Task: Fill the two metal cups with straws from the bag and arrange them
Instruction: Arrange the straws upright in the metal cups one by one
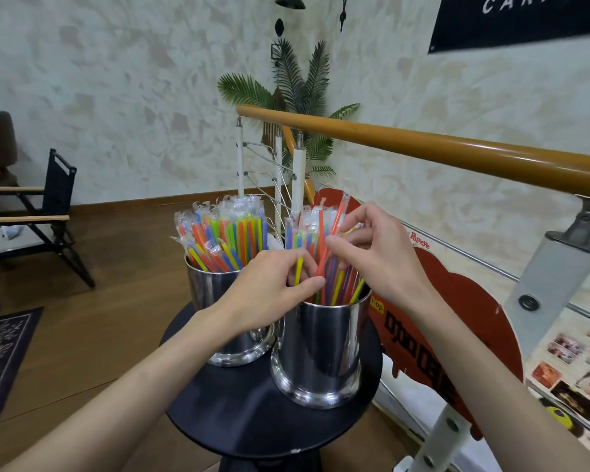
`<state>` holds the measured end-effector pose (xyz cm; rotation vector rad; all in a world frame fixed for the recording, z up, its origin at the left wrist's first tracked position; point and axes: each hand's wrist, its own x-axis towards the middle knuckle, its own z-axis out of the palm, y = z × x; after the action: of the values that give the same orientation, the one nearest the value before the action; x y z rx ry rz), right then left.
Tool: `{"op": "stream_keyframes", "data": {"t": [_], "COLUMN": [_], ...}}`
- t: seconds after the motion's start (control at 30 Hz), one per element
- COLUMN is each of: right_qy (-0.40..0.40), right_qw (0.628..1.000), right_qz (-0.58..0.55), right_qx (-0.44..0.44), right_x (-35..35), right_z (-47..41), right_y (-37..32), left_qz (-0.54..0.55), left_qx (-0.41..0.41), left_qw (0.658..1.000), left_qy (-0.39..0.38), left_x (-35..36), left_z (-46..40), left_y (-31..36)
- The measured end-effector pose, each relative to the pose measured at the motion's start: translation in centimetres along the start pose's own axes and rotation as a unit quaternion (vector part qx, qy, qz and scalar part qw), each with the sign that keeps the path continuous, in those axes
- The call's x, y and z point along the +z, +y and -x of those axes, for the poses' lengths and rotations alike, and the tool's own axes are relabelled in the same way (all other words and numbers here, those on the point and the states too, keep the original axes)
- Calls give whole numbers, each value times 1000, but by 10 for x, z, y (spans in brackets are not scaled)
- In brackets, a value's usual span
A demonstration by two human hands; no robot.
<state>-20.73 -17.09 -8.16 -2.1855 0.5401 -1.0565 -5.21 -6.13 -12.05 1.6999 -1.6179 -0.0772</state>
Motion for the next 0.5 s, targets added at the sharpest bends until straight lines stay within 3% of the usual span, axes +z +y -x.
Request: {"op": "stream_keyframes", "data": {"t": [0.1,0.33,0.5], "right_qy": [-8,-121,-96], "right_qw": [997,959,926], "right_qz": [52,203,299], "right_qx": [-56,-157,-209], "right_x": [-1,-4,-13], "right_z": [0,-5,-7], "right_y": [4,13,10], "left_qz": [6,-8,-52], "left_qx": [-7,-2,14], "left_qw": [1000,1000,998], "left_qy": [11,18,8], "left_x": [0,0,-8], "left_z": [-2,-5,-5], "left_y": [-1,0,0]}}
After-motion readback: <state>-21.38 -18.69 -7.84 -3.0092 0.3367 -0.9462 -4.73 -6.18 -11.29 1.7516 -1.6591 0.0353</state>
